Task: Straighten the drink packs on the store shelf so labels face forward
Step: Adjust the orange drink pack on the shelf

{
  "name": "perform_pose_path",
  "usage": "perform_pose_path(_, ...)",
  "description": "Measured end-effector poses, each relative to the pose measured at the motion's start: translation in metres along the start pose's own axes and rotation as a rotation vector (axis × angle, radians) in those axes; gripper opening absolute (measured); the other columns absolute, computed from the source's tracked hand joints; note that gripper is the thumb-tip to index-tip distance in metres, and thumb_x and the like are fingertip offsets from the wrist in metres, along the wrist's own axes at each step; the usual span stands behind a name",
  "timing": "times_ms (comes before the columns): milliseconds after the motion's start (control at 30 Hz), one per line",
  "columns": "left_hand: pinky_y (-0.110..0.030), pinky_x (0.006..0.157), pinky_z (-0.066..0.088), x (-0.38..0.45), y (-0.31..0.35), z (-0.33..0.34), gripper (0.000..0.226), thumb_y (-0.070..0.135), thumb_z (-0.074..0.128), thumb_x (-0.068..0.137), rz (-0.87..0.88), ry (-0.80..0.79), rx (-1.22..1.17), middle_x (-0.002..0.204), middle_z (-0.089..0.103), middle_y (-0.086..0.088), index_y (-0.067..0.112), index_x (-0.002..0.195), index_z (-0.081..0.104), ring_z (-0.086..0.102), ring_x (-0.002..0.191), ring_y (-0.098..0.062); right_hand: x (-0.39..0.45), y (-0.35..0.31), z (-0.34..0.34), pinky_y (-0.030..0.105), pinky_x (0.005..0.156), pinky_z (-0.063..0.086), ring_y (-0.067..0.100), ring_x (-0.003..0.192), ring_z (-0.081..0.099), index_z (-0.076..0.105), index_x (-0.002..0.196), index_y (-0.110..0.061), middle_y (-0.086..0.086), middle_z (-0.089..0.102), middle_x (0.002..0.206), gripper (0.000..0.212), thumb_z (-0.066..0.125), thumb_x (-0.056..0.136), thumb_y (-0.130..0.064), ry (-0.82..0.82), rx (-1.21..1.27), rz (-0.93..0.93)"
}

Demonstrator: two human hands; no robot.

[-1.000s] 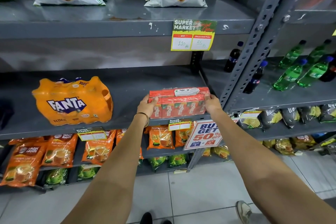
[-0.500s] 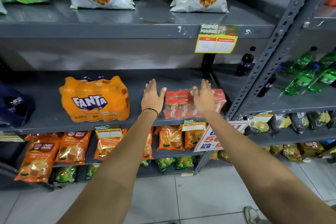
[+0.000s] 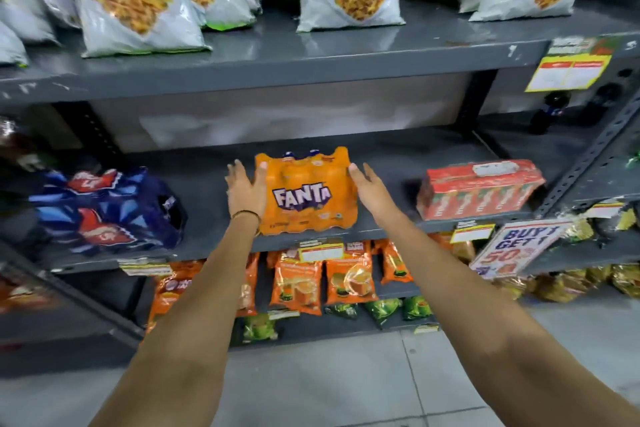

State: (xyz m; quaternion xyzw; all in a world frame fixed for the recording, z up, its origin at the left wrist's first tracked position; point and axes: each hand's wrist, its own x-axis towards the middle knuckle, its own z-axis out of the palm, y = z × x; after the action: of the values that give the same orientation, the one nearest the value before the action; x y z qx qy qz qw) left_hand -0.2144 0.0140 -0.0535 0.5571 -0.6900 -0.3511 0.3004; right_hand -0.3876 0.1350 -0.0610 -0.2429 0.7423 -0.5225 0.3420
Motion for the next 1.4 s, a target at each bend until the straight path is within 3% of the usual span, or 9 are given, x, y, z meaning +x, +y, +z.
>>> perform_pose_path(100, -0.043, 0.103, 0.039, 0.004, -0.005, -0.012, 0.076, 0.071, 0.032, 0.085, -0.276, -0.237, -0.318, 0.144, 0.047, -0.007, 0.021, 0.142, 0.04, 0.051, 0.123, -0.028, 0.0, -0.001, 0.014, 0.051, 0.112, 0.035, 0.031, 0.138, 0.04, 0.012, 0.153, -0.027, 0.008, 0.033, 0.156, 0.085, 0.044, 0.085, -0.068, -0.004, 0.076, 0.093)
perform_pose_path(200, -0.041, 0.081, 0.045, -0.005, -0.005, -0.02, 0.064, 0.069, 0.027, 0.088, -0.4, -0.396, -0.554, 0.112, 0.061, -0.005, 0.021, 0.123, 0.052, 0.057, 0.094, -0.023, 0.002, 0.0, 0.022, 0.056, 0.111, 0.034, 0.033, 0.138, 0.04, 0.013, 0.153, -0.03, 0.006, 0.034, 0.156, 0.095, 0.045, 0.077, -0.076, 0.01, 0.068, 0.145)
perform_pose_path(267, -0.041, 0.072, 0.048, -0.004, -0.008, -0.016, 0.056, 0.064, 0.026, 0.091, -0.435, -0.467, -0.617, 0.108, 0.06, -0.009, 0.022, 0.119, 0.051, 0.059, 0.085, -0.023, 0.004, -0.001, 0.024, 0.057, 0.109, 0.036, 0.033, 0.136, 0.042, 0.017, 0.152, -0.032, 0.006, 0.035, 0.155, 0.095, 0.044, 0.074, -0.079, -0.004, 0.055, 0.165)
perform_pose_path(400, -0.047, 0.085, 0.046, -0.001, -0.01, -0.016, 0.067, 0.066, 0.03, 0.089, -0.43, -0.429, -0.581, 0.135, 0.055, -0.013, 0.02, 0.136, 0.043, 0.056, 0.111, -0.032, 0.007, -0.005, 0.028, 0.056, 0.107, 0.04, 0.033, 0.13, 0.049, 0.033, 0.145, -0.03, 0.007, 0.046, 0.147, 0.076, 0.042, 0.083, -0.072, 0.046, 0.077, 0.198)
perform_pose_path(633, -0.052, 0.101, 0.041, 0.002, -0.012, -0.013, 0.067, 0.066, 0.03, 0.089, -0.431, -0.41, -0.538, 0.141, 0.05, -0.013, 0.022, 0.14, 0.037, 0.049, 0.127, -0.034, 0.009, -0.004, 0.028, 0.055, 0.106, 0.041, 0.032, 0.127, 0.052, 0.04, 0.141, -0.027, 0.008, 0.051, 0.143, 0.068, 0.043, 0.086, -0.067, 0.091, 0.059, 0.196)
perform_pose_path(933, -0.056, 0.106, 0.036, -0.006, -0.001, 0.0, 0.069, 0.066, 0.03, 0.088, -0.413, -0.446, -0.536, 0.144, 0.047, -0.012, 0.022, 0.141, 0.035, 0.046, 0.13, -0.035, 0.011, 0.001, 0.008, 0.056, 0.104, 0.042, 0.033, 0.125, 0.053, 0.042, 0.14, -0.024, 0.01, 0.053, 0.142, 0.073, 0.047, 0.083, -0.068, 0.118, 0.103, 0.217)
perform_pose_path(1400, -0.05, 0.097, 0.045, -0.009, 0.003, 0.002, 0.066, 0.068, 0.028, 0.088, -0.408, -0.367, -0.436, 0.135, 0.056, -0.013, 0.02, 0.131, 0.044, 0.056, 0.118, -0.033, 0.005, 0.0, 0.005, 0.054, 0.105, 0.04, 0.032, 0.128, 0.052, 0.037, 0.142, -0.026, 0.007, 0.05, 0.144, 0.068, 0.043, 0.087, -0.066, 0.076, 0.112, 0.201)
